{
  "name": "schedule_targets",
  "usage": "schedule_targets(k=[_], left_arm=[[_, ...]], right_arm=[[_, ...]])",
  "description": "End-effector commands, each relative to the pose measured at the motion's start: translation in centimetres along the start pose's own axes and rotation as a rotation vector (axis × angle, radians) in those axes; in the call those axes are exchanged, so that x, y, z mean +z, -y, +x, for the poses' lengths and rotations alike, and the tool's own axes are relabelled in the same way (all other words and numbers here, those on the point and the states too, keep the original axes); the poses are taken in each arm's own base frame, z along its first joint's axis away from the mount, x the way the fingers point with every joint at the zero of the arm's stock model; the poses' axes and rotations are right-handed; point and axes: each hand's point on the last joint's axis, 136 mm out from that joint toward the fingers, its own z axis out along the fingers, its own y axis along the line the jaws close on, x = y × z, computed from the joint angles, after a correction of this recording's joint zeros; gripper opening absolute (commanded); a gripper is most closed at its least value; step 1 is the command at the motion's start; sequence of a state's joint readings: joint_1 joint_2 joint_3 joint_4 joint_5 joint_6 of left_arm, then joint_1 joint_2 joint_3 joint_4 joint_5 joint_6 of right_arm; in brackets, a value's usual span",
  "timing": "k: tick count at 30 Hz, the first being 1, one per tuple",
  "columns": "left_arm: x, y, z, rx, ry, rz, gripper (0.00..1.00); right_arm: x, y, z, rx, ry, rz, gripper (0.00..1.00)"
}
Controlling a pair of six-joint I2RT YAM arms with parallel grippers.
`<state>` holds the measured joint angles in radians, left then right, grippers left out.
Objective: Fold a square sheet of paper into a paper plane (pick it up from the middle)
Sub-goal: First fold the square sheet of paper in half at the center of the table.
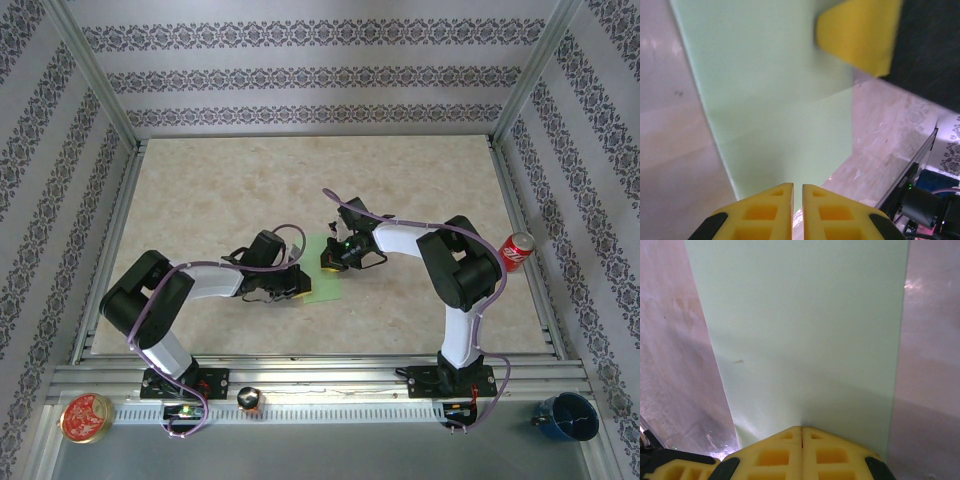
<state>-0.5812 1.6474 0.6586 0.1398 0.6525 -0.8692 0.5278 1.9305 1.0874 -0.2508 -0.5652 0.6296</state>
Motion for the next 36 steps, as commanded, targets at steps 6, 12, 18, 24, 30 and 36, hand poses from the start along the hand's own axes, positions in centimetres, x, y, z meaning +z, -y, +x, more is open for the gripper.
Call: schedule_targets(k=[6, 12, 18, 24, 30, 36], left_arm=[[0.4, -3.5, 2.4, -0.002, -0.050, -0.131, 0.13], [0.0, -3.4, 3.6, 0.032, -0.079, -0.130, 0.13], [-1.0, -2.7, 4.0, 0.148, -0.087, -0.198, 0.13], [-1.9, 0.0, 3.6, 0.224, -0.088, -0.159, 0.13], [-5.2, 3.1, -0.2, 0.238, 0.100, -0.151, 0.16], [-7.1, 3.1, -5.6, 0.097, 0.198, -0.141, 0.16]], right_arm=[[0.6, 3.2, 0.8, 0.037, -0.006, 0.125, 0.00], [0.7, 3.5, 0.9, 0.041, -0.012, 0.133, 0.00], [0.6, 3.7, 0.9, 0.038, -0.011, 0.147, 0.00], [0.6, 3.5, 1.0, 0.037, -0.014, 0.141, 0.00], [0.3, 0.7, 0.8, -0.040, -0.020, 0.031, 0.01], [-2.9, -4.0, -1.3, -0.147, 0.068, -0.064, 0.10]])
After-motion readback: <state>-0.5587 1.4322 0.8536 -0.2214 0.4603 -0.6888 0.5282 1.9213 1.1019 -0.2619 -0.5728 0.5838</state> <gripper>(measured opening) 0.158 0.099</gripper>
